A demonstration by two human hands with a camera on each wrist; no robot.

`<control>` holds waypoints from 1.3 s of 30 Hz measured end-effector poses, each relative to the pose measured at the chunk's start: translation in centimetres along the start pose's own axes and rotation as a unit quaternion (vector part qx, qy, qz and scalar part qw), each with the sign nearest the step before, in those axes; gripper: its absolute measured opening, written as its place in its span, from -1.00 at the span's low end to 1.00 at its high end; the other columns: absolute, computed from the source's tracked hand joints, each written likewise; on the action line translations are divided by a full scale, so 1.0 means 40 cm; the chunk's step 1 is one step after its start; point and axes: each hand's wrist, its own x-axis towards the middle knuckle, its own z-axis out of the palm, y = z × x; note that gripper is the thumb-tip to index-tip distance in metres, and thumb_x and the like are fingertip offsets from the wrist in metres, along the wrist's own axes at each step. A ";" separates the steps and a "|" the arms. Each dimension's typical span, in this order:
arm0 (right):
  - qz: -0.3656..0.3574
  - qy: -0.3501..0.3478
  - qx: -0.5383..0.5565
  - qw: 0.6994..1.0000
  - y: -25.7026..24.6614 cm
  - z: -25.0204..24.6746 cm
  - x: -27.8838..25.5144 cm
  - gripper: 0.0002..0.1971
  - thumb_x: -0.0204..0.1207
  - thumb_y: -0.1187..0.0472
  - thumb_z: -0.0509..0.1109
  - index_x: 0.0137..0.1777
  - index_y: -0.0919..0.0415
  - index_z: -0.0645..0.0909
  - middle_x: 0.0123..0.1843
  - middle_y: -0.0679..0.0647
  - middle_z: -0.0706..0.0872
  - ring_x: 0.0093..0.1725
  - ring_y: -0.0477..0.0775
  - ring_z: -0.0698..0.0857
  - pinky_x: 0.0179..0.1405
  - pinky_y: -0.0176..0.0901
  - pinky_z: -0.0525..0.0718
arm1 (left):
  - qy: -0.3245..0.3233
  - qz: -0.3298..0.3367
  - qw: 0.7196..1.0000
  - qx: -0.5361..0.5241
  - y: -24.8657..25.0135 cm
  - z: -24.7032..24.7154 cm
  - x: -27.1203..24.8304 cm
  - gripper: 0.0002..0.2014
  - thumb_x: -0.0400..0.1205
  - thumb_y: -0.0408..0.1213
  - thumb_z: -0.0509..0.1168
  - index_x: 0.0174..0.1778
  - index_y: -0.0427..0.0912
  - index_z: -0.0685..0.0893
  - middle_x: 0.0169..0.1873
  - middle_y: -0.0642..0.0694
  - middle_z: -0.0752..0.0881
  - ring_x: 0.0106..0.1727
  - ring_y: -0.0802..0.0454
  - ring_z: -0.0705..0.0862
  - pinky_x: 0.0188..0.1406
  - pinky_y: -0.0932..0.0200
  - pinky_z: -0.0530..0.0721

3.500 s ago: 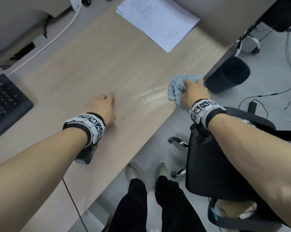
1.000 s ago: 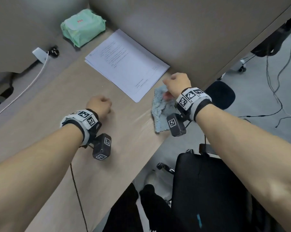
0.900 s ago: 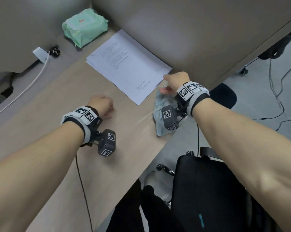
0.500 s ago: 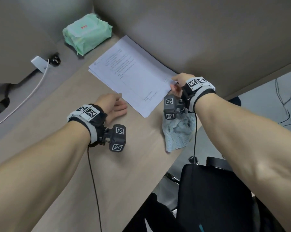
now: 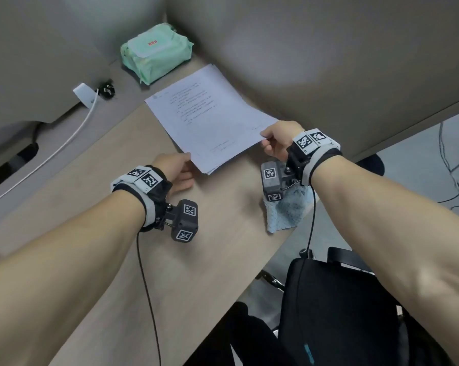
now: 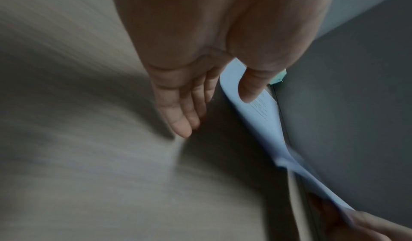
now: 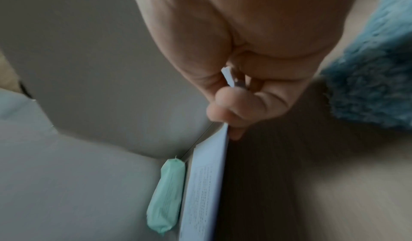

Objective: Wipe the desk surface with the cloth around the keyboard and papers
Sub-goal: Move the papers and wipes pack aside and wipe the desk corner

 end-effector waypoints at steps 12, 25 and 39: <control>-0.055 -0.206 -0.264 0.941 0.150 0.183 -0.182 -0.71 0.50 0.53 0.33 0.21 0.41 0.59 -0.18 0.31 0.66 -0.54 0.09 0.63 -0.64 -0.23 0.59 | 0.118 0.014 0.993 0.025 -0.145 -0.308 -0.095 -0.87 0.60 -0.42 0.31 -0.28 -0.26 0.58 -0.41 -0.21 0.77 -0.22 -0.19 0.72 0.06 -0.11 0.77; -0.156 -0.194 -0.489 0.836 0.347 0.428 -0.285 -0.87 0.47 0.31 0.29 -0.14 0.34 0.66 -0.34 0.21 0.76 -0.55 0.13 0.58 -0.64 -0.29 0.48 | 0.254 0.017 0.954 0.161 -0.376 -0.572 -0.172 -0.83 0.50 -0.45 0.38 -0.39 -0.26 0.57 -0.18 -0.37 0.78 -0.20 -0.29 0.76 -0.16 -0.12 0.75; -0.223 0.134 -0.656 0.708 0.228 0.086 -0.221 -0.60 0.50 0.13 0.35 0.34 0.14 0.48 0.37 0.22 0.49 0.37 0.32 0.51 0.24 0.16 0.50 | 0.241 0.124 0.873 0.404 -0.241 -0.348 -0.163 -0.50 0.58 -0.09 0.36 0.37 -0.25 0.45 0.36 -0.29 0.48 0.33 -0.34 0.53 0.21 -0.16 0.57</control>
